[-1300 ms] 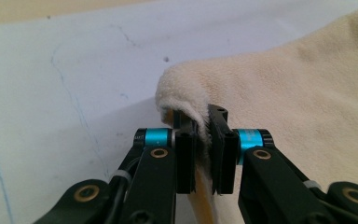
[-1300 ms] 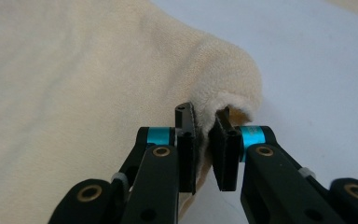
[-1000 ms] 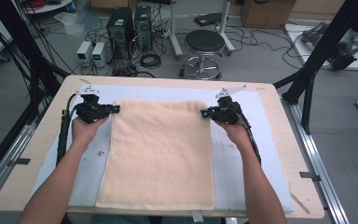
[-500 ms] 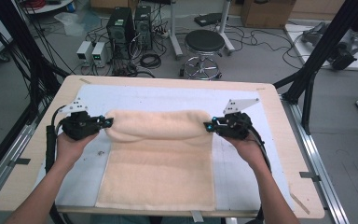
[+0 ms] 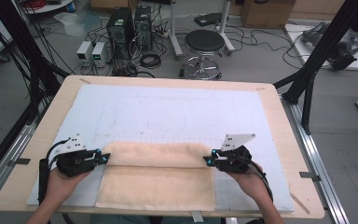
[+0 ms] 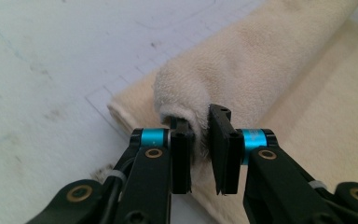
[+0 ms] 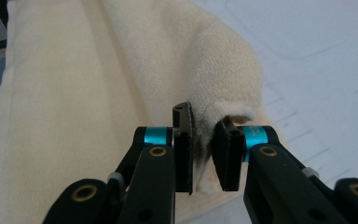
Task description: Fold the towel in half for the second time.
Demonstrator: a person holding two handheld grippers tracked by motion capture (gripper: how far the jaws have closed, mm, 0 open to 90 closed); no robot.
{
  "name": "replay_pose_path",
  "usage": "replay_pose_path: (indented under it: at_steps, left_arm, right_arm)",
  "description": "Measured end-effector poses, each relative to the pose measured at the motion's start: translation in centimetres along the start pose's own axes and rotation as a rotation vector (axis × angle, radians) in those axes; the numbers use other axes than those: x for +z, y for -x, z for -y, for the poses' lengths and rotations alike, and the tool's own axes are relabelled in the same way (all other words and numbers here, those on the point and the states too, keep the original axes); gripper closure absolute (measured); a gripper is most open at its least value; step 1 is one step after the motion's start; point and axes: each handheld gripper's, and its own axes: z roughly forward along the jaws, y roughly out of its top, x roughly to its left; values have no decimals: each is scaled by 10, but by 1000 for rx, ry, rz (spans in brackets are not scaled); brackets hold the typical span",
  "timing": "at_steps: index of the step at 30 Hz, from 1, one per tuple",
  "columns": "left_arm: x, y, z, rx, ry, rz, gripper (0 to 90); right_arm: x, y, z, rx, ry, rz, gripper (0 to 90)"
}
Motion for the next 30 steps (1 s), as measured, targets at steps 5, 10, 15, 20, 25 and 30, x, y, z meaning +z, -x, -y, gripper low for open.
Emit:
replay_pose_path:
  at_steps: [5,10,15,20,25,30]
  left_arm:
    - [-8,2,12,7,-42,-12,754]
    - [-20,-4,19,-30,-39,-20,643]
    - [-19,-6,6,-6,-24,1,516]
    - [-7,-10,-9,2,-17,37,418]
    - [10,-16,-20,-3,-29,76,373]
    - [18,-18,-20,4,-41,134,573]
  right_arm:
    - [3,-1,20,37,-21,-6,732]
    - [-8,0,27,66,-9,25,605]
    - [-12,5,19,77,18,42,498]
    - [-3,12,4,61,26,18,421]
    - [13,22,-2,68,-1,-15,410]
    - [24,31,0,88,-28,-82,578]
